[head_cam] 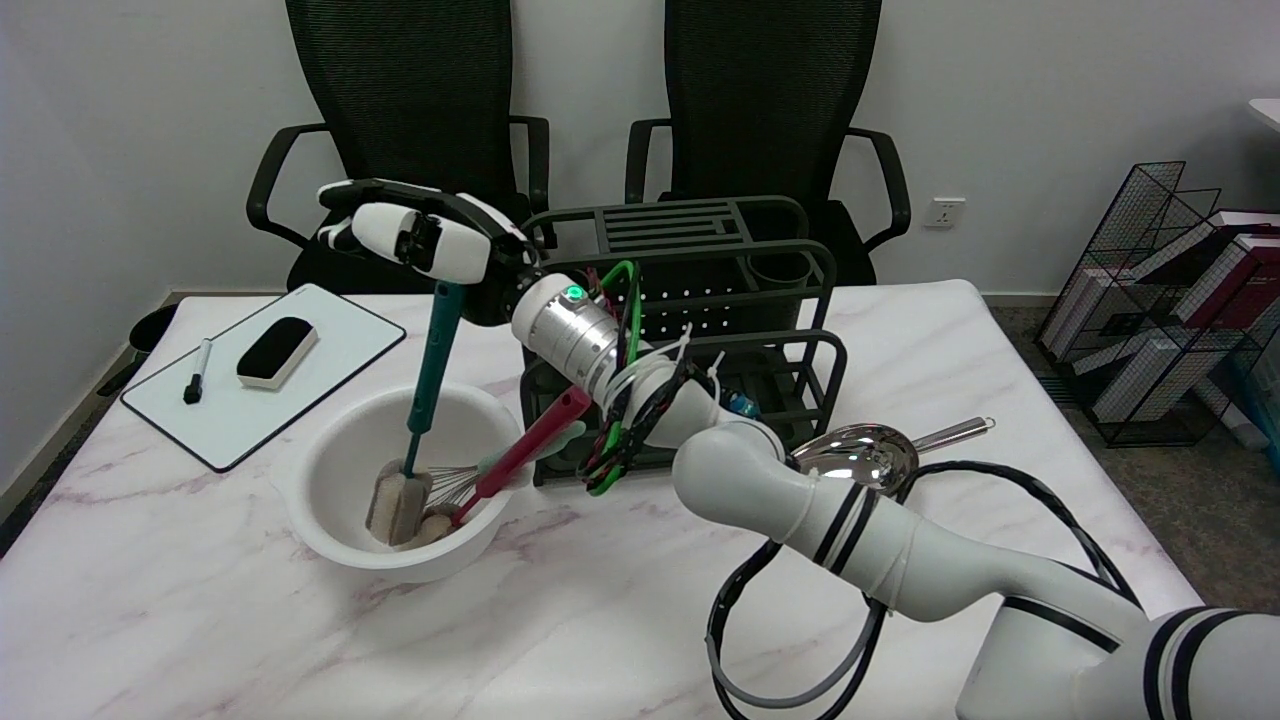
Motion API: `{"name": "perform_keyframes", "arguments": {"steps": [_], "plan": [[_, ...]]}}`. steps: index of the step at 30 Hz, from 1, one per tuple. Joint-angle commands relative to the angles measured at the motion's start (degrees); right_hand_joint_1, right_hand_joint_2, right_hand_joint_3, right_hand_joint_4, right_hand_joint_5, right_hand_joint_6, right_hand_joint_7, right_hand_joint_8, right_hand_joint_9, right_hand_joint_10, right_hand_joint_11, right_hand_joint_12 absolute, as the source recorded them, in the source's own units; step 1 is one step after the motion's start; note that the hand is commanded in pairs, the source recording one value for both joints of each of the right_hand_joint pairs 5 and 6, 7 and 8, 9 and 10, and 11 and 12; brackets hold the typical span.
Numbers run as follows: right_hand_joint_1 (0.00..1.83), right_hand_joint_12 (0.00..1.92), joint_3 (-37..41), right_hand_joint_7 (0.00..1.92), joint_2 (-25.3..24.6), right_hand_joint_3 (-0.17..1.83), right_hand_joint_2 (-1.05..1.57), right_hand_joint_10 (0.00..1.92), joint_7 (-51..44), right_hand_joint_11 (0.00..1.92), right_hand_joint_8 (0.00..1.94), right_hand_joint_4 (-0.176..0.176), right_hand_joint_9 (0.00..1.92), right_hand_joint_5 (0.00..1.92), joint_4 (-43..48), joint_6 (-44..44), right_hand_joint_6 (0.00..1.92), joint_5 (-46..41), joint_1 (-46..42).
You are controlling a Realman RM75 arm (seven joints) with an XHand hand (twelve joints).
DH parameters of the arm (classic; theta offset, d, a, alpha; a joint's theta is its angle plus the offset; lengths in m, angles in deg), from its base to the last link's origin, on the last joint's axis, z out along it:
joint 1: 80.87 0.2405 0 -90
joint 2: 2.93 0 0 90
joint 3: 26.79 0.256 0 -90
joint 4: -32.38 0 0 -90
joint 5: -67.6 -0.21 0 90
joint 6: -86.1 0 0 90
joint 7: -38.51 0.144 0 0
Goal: Place the blue sponge bottle brush into the mixing bowl.
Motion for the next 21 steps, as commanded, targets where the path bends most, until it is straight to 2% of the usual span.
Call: {"name": "perform_keyframes", "arguments": {"steps": [1,10,21], "plan": [[1.04,0.41,0.3,1.0,2.9,1.49,0.16,0.68,0.1,0.41,1.0,0.0,0.68,0.74,4.6,4.1,0.74,0.4,-1.6],[1.05,0.49,1.4,1.06,7.9,1.31,0.34,0.8,0.1,0.49,1.06,0.0,0.8,0.79,12.7,11.8,0.79,3.2,-4.6],[1.04,0.51,6.9,1.11,12.0,1.21,0.49,0.87,0.1,0.51,1.11,0.0,0.87,0.84,18.6,17.8,0.84,6.5,-11.0]]}}
